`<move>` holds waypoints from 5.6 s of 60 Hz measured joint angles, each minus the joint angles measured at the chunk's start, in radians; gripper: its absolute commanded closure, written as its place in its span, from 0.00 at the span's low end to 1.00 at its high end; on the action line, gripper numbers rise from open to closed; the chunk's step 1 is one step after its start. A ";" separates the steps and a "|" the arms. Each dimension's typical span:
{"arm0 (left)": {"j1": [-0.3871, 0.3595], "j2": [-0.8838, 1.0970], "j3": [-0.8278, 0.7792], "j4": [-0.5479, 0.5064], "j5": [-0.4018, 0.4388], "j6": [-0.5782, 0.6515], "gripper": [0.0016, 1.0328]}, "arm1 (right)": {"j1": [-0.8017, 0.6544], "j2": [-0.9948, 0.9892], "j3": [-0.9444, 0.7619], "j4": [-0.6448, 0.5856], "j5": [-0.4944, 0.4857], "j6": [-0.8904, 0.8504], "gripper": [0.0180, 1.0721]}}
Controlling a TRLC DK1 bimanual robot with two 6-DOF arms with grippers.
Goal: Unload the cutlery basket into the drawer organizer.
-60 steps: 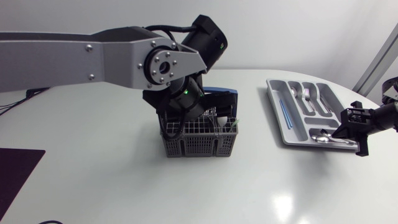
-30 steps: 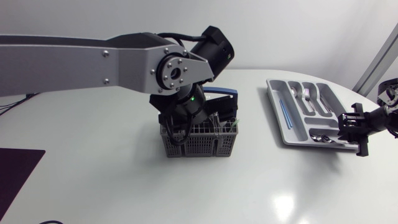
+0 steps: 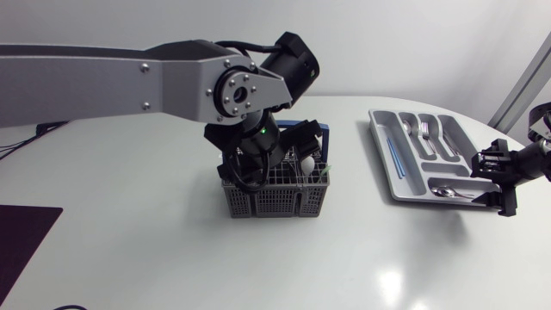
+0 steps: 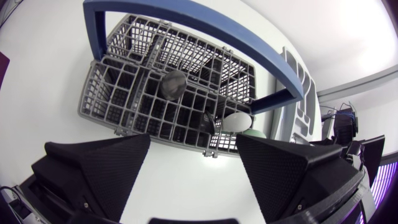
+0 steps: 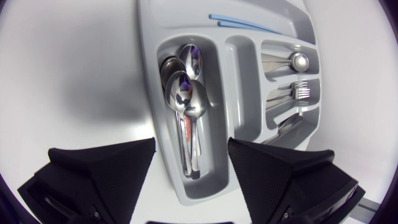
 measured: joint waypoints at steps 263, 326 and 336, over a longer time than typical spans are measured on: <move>0.106 -0.013 0.116 -0.074 0.228 -0.169 0.96 | 0.760 -0.683 -0.510 0.148 -0.169 0.891 0.05; 0.130 -0.206 0.045 -0.048 0.388 -0.169 0.95 | 0.990 -0.735 -0.396 0.170 -0.170 1.198 0.09; 0.130 -0.206 0.044 -0.029 0.447 -0.180 0.95 | 1.033 -0.685 -0.361 0.225 -0.157 1.277 0.10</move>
